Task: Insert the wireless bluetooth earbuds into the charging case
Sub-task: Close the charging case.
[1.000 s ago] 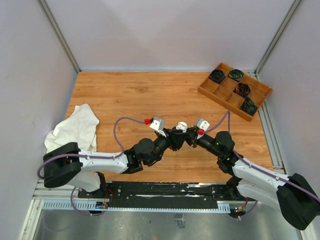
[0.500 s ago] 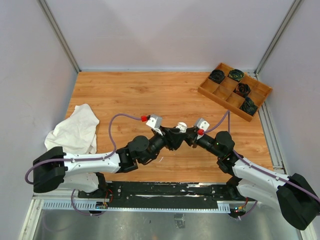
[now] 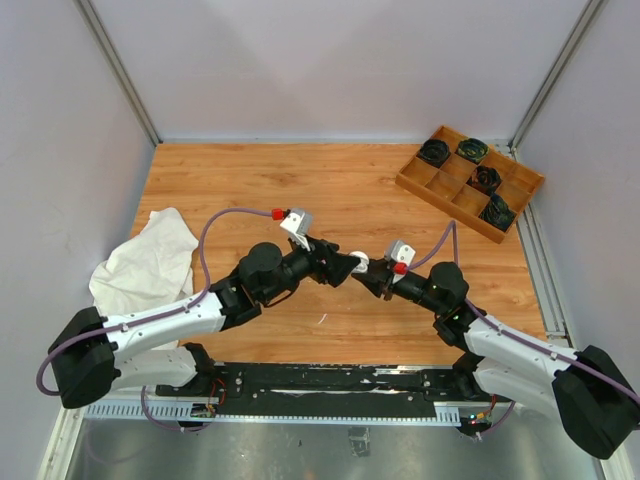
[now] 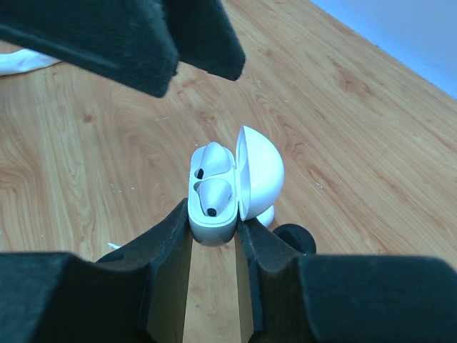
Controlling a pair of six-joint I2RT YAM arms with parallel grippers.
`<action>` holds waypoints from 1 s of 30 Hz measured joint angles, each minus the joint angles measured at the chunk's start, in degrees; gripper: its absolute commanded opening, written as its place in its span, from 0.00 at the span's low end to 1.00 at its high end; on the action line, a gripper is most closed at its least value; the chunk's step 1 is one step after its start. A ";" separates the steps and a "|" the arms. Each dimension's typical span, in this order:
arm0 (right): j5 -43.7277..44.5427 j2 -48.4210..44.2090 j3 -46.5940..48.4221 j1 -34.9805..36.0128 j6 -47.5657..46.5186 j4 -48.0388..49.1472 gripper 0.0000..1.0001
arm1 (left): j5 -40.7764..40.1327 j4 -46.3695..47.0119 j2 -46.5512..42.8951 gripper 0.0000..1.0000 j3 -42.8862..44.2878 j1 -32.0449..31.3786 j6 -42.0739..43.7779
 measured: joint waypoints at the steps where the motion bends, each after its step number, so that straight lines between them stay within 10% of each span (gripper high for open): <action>1: -0.50 0.09 0.02 0.00 0.00 0.00 0.02 | 1.46 -0.52 0.00 0.78 0.09 0.90 -0.04; 30: -11.50 3.67 3.02 -0.02 1.75 -0.79 0.02 | 31.39 1.38 4.85 0.65 0.63 10.71 -2.38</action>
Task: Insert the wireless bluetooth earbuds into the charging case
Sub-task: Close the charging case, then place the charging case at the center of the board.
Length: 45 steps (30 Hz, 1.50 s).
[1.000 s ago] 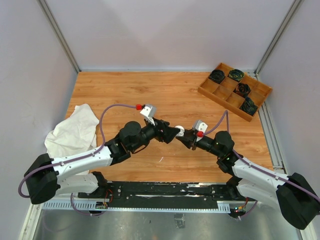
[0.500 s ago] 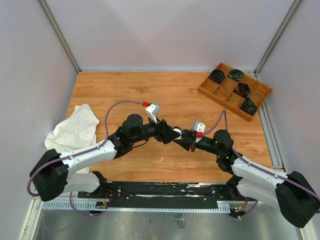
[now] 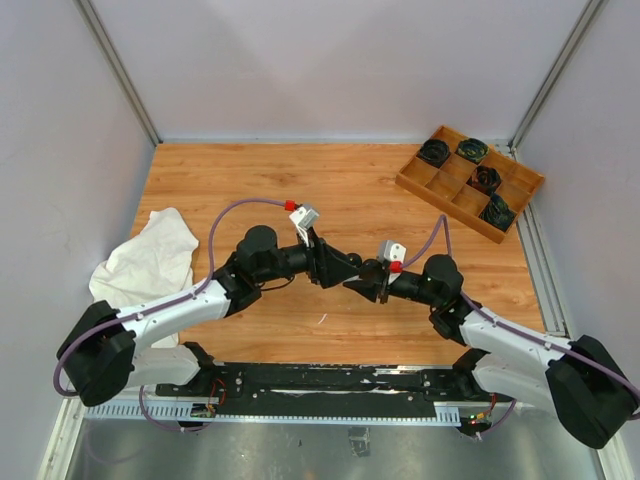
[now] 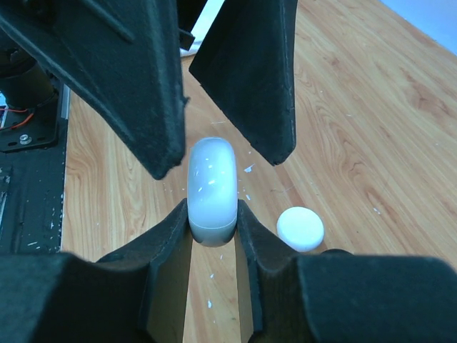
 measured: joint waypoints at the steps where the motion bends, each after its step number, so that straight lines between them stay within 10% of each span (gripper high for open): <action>1: -0.31 0.28 0.17 0.00 0.09 -0.04 0.02 | 0.55 0.35 -0.26 0.65 -0.13 0.04 -0.20; 15: -2.38 4.02 4.31 -1.11 1.66 -5.66 0.01 | -3.76 -2.82 -5.95 0.74 -1.16 1.29 -0.37; 29: 7.48 8.76 15.69 -1.11 8.46 -32.00 0.03 | -39.06 -42.95 -9.35 0.84 9.11 6.27 1.60; 45: 14.19 24.70 16.92 -1.44 24.02 -38.47 0.12 | -41.38 -54.95 -11.87 0.92 9.14 19.02 8.55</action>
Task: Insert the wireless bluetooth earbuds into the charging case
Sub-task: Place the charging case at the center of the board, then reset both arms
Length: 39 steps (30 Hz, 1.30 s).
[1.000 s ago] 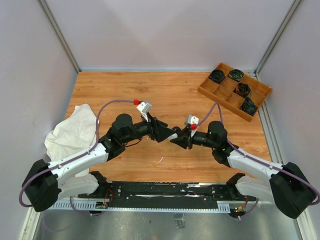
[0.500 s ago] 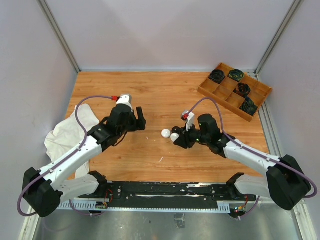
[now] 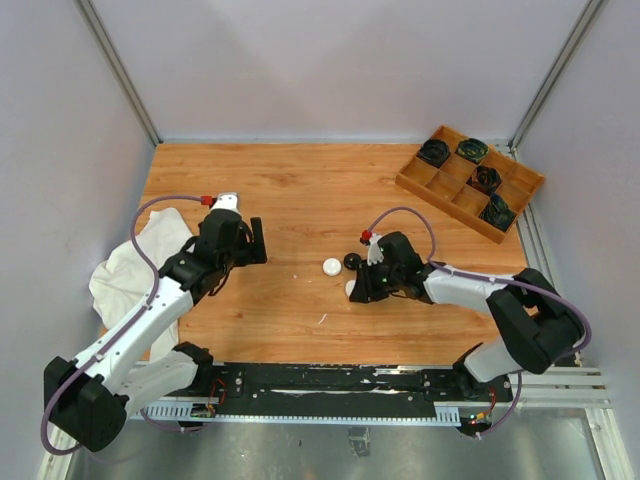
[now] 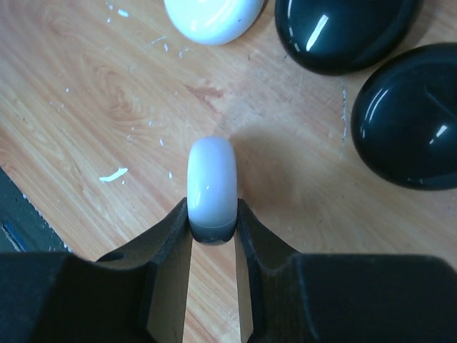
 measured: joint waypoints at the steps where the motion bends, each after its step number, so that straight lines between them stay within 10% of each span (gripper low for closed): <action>1: 0.20 0.98 0.42 0.00 0.72 0.20 0.15 | -0.04 0.04 -0.63 0.92 -0.59 0.28 0.17; 17: 0.87 6.88 4.81 0.02 8.07 4.24 0.59 | 0.39 2.45 -8.72 0.95 -2.86 1.18 1.36; 28: 12.57 -7.65 2.75 0.00 5.55 -7.85 0.99 | 0.90 3.30 -14.05 0.97 -3.50 1.46 1.27; 39: 31.89 -35.28 3.08 0.00 2.36 -26.80 0.99 | 1.18 -2.89 -26.49 0.99 -3.50 1.66 -2.86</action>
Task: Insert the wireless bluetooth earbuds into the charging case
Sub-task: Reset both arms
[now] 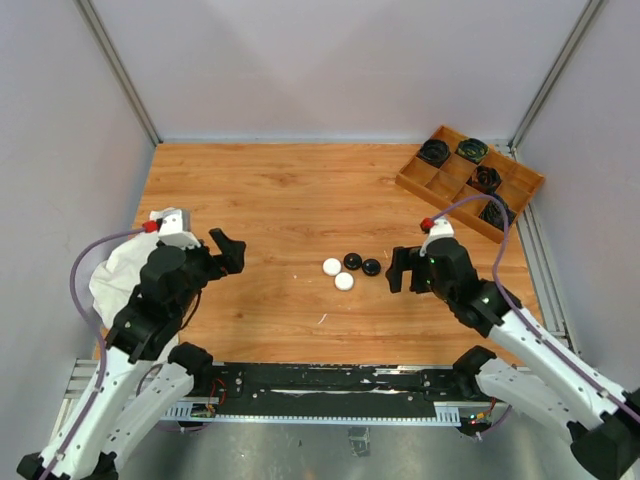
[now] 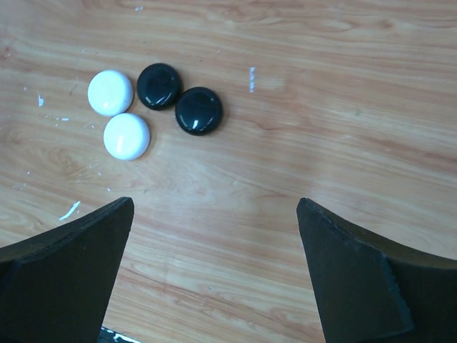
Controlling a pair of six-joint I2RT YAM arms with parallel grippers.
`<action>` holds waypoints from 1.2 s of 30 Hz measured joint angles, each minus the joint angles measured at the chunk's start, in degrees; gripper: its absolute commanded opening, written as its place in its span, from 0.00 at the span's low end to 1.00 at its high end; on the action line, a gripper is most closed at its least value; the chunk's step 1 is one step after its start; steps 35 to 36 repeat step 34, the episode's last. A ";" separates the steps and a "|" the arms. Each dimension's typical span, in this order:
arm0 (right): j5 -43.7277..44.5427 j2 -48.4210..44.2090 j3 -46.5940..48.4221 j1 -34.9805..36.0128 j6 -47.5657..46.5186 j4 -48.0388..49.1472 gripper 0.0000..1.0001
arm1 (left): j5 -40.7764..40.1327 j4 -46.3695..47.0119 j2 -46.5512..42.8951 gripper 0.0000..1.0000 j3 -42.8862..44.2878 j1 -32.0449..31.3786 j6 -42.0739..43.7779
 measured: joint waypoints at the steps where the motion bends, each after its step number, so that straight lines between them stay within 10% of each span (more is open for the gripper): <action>1: 1.62 -2.32 0.09 0.00 -0.20 -1.38 0.99 | 0.00 -0.35 -1.75 0.99 0.00 0.02 -0.63; 13: 10.05 -34.01 -3.08 0.00 -5.60 -4.90 0.98 | 0.00 -0.92 -13.35 0.99 -3.52 0.04 -3.32; 36: 13.97 -37.94 -4.96 0.00 -7.28 -7.41 0.99 | 1.81 2.75 -20.83 0.99 -9.70 0.04 -3.15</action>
